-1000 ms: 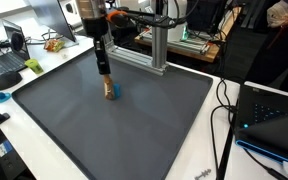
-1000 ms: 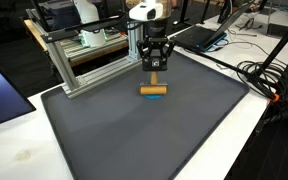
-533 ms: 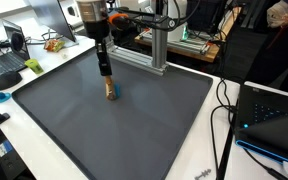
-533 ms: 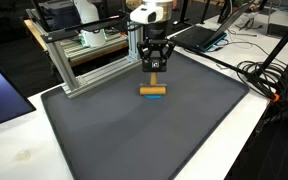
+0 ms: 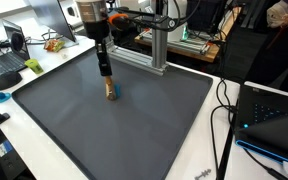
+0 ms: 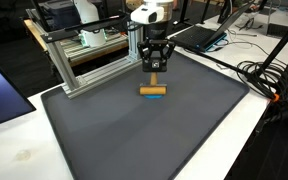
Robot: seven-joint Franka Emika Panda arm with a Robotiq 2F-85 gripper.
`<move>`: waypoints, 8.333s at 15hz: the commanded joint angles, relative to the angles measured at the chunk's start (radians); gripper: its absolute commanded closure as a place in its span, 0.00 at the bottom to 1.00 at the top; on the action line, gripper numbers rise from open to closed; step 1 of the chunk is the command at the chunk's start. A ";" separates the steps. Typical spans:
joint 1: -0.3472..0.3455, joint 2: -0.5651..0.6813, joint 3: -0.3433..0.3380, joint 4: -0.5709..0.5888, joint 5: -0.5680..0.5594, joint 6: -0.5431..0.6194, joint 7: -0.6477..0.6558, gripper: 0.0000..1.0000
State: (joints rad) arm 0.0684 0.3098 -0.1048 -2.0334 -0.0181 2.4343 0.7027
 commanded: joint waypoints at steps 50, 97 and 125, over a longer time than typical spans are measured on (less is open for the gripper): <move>0.009 0.054 -0.060 0.081 -0.074 -0.009 0.047 0.78; -0.062 -0.881 0.088 -0.612 -0.005 -0.334 -0.590 0.78; -0.072 -0.925 0.120 -0.586 -0.031 -0.394 -0.662 0.00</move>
State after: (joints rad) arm 0.0111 -0.5927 -0.0019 -2.6345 -0.0415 2.0662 0.0119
